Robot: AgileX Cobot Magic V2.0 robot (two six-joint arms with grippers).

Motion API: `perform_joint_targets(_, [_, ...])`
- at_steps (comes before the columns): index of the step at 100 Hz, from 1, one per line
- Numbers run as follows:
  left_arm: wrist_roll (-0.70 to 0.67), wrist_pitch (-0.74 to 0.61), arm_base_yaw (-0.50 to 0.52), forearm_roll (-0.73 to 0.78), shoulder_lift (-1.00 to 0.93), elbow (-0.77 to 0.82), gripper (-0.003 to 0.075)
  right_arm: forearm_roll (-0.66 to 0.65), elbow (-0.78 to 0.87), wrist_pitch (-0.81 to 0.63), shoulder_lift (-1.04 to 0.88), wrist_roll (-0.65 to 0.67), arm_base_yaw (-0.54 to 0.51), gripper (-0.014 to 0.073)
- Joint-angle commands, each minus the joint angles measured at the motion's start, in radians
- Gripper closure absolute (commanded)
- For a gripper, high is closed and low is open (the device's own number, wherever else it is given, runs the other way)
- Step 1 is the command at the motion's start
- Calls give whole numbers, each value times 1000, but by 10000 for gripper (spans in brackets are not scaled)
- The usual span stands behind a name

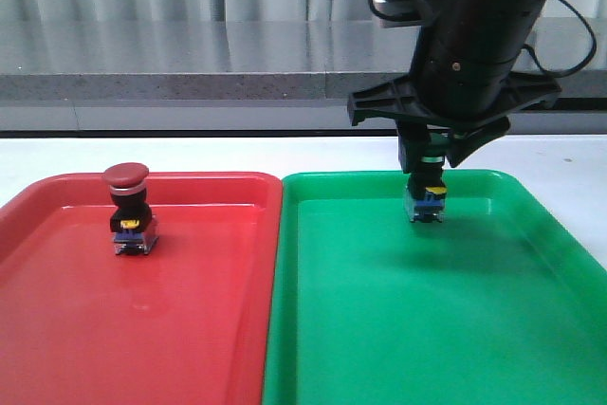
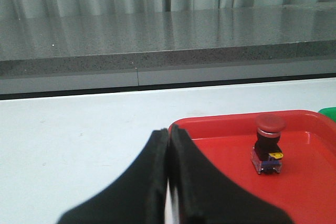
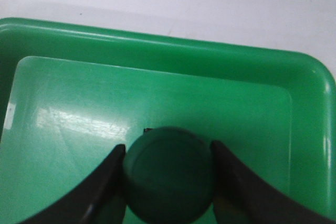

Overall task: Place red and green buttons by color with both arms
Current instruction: 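Lift the green button with the right gripper and carry it over the green tray, then lower the green button into the green tray and open the right gripper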

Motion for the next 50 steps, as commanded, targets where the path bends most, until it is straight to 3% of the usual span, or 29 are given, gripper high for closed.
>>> perform_joint_targets(1, [-2, -89, 3, -9, -34, 25, 739, -22, -21, -40, -33, 3, 12, 253])
perform_joint_targets(38, [-2, -89, 3, -9, -34, 25, 739, -10, -11, -41, 3, 4, 30, 247])
perform_joint_targets(50, [-2, -89, 3, -9, -34, 25, 739, -9, -11, -41, 3, 4, 30, 150])
